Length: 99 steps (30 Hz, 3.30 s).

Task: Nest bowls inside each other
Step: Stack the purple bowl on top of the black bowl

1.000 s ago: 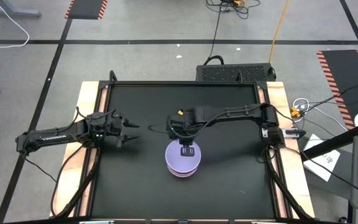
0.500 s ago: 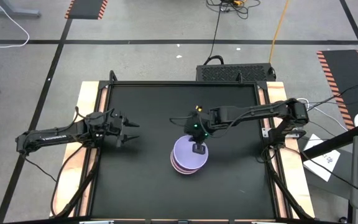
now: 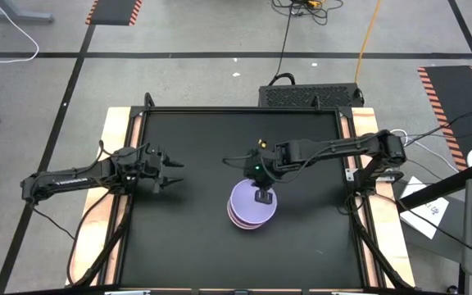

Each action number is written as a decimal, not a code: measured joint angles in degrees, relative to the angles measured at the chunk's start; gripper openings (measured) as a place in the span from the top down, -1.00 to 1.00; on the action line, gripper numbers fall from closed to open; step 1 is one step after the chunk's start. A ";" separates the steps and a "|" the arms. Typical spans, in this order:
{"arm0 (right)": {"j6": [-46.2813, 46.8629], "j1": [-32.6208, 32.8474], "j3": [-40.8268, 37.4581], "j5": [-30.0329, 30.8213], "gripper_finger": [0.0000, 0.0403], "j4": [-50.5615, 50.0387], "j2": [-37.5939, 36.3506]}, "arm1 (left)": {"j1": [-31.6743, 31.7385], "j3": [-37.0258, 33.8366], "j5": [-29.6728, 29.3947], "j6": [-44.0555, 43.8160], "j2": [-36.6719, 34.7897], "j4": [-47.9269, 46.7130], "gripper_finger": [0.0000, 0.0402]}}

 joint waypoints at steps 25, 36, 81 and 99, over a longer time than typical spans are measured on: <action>2.09 -0.94 4.96 -3.56 0.98 -10.95 4.33 | 0.00 0.00 -0.15 -1.26 0.00 -0.22 -0.22; 2.28 -1.34 6.03 -5.08 0.98 -13.72 4.69 | 0.02 0.00 -0.06 -1.05 0.00 -0.20 -0.22; 5.40 -1.48 5.97 -3.28 0.85 -14.73 4.64 | 0.02 -0.02 -0.37 -0.53 0.00 -1.52 -0.22; 7.52 0.38 5.97 -4.06 0.46 -12.10 4.57 | 0.02 -0.02 -0.35 -0.59 0.02 -1.53 -0.22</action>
